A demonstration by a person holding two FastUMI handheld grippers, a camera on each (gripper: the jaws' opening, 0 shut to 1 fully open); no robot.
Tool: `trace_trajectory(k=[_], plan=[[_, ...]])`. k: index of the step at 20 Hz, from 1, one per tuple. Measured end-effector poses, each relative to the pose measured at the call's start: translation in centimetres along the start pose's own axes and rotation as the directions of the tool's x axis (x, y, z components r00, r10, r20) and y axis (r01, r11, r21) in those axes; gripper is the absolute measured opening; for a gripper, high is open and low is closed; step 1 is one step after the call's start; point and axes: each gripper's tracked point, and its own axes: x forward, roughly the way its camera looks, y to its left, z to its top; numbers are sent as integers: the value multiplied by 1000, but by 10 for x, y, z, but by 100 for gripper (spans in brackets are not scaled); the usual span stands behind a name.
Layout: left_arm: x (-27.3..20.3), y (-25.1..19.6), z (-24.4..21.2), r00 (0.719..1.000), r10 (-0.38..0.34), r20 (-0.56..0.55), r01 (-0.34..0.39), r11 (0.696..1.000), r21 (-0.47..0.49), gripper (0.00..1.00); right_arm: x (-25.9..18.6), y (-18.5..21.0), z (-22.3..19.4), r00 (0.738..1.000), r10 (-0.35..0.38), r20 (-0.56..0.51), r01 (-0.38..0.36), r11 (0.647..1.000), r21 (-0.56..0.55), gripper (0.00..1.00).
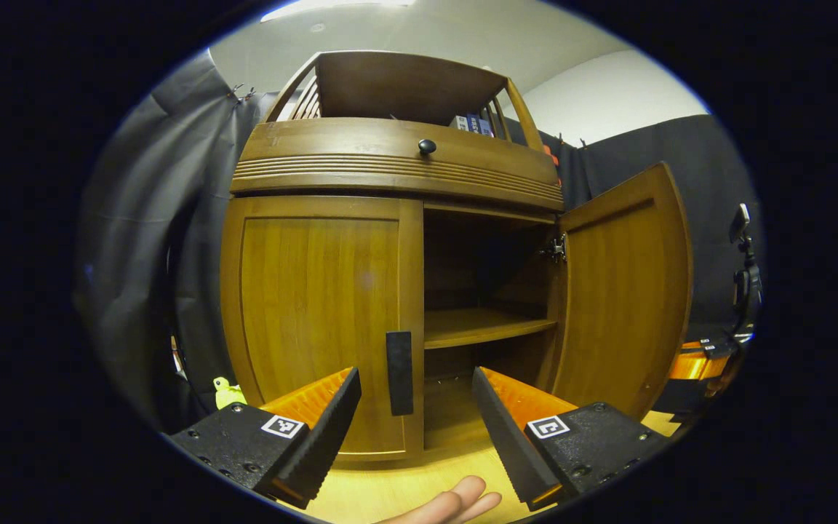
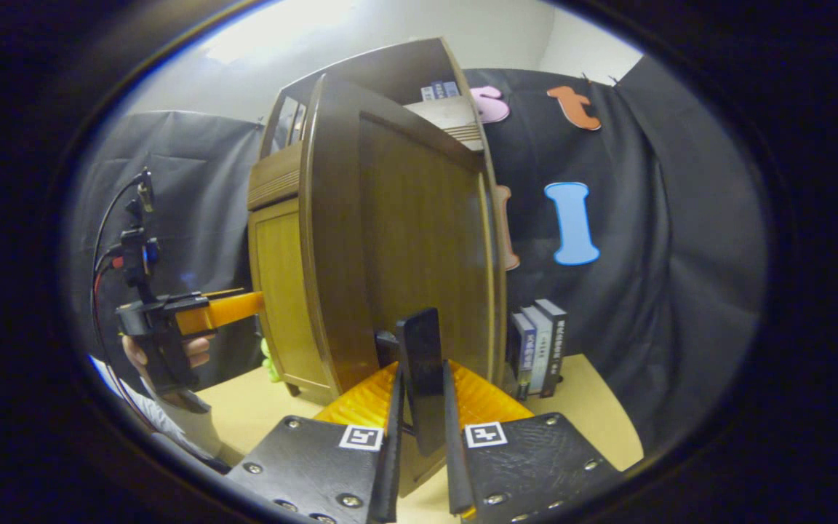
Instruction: Open the right door of the double-door shoe cabinet with the right hand, and open the left door with the left hand.
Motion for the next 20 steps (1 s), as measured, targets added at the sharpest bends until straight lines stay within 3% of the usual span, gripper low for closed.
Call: trace_trajectory(k=[7, 8, 9, 10, 13, 16, 19, 20], plan=[[10, 2, -6, 1000, 12, -8, -12, 1000, -9, 96, -5, -48, -2, 996, -85, -4, 85, 996, 31, 31], [12, 1, -7, 1000, 13, -11, -13, 1000, -8, 96, -5, -53, -4, 995, -96, -7, 96, 995, 26, 26], [16, 2, -8, 1000, 17, -14, -17, 1000, -5, 96, -5, -59, -6, 994, -111, -10, 111, 994, 20, 31], [19, 4, -9, 1000, 22, -17, -22, 1000, -4, 92, -5, -65, -9, 992, -124, -16, 124, 992, 18, 25], [26, 3, -11, 1000, 26, -15, -26, 1000, -5, 92, -9, -80, -8, 988, -156, -11, 156, 988, 6, 25], [39, -1, -12, 1000, 11, -7, -11, 1000, -25, 96, -11, -87, -9, 987, -162, -10, 162, 987, 7, 25], [56, -4, -24, 1000, 10, -23, -10, 1000, -16, 92, -11, -90, -9, 989, -150, -4, 150, 989, 13, 25], [61, -2, -28, 1000, 19, -25, -20, 1000, -11, 96, -11, -91, -10, 989, -148, -4, 148, 989, 16, 25]])
